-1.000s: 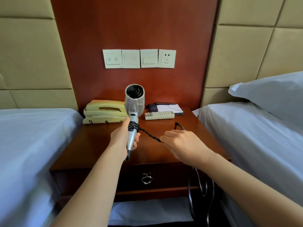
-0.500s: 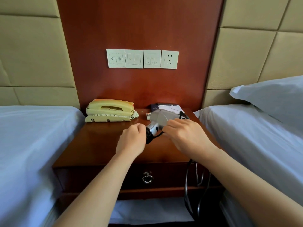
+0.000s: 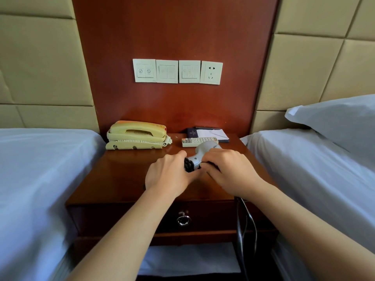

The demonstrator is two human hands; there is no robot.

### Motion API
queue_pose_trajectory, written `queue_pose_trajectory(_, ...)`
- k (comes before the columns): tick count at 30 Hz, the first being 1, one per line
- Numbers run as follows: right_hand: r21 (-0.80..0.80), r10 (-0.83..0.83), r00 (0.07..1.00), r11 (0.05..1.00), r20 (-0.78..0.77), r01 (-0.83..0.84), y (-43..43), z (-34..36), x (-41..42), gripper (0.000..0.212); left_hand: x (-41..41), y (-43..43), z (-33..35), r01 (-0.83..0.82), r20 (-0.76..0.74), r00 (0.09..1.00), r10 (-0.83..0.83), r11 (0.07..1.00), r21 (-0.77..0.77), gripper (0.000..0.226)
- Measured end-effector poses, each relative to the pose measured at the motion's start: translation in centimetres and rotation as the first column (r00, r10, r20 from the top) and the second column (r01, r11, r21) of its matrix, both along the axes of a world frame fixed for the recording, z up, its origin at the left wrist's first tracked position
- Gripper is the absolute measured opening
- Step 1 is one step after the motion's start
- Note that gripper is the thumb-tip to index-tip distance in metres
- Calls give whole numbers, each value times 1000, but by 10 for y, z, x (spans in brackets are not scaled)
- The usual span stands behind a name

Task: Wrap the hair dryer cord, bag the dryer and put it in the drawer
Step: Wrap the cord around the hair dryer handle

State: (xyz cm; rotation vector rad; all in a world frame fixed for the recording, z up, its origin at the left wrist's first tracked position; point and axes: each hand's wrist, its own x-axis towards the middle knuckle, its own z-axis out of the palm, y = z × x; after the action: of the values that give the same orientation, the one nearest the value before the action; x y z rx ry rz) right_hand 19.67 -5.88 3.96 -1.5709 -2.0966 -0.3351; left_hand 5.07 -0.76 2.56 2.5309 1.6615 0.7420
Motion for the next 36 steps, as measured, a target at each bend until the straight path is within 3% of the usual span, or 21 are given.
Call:
queue_pose_trajectory(5, 12, 54, 998, 998, -43, -54, -5, 10, -5, 17, 4, 1, 3, 37, -106, 994, -28, 996, 87, 40)
queue_pose_trajectory(15, 157, -118, 931, 985, 346, 66, 9, 3, 10, 5, -4, 16, 1, -1, -199, 979, 37, 984, 178, 54)
queue_pose_trajectory(24, 75, -5, 949, 997, 314, -19, 17, 0, 28, 21, -12, 22, -1, -45, -193, 979, 68, 992, 118, 49)
queue_pose_trajectory(27, 179, -73, 900, 984, 430, -5, 21, -5, 34, 44, -15, 25, 2, -73, -158, 984, 87, 993, 97, 51)
queue_pose_trajectory(31, 357, -110, 900, 932, 422, -53, 30, -8, 38, 42, -18, 32, 4, -104, -116, 987, 114, 990, 91, 49)
queue_pose_trajectory(36, 319, -48, 947, 946, 318, -59, 31, -7, 42, 45, -14, 35, 3, -97, -90, 991, 98, 995, 12, 51)
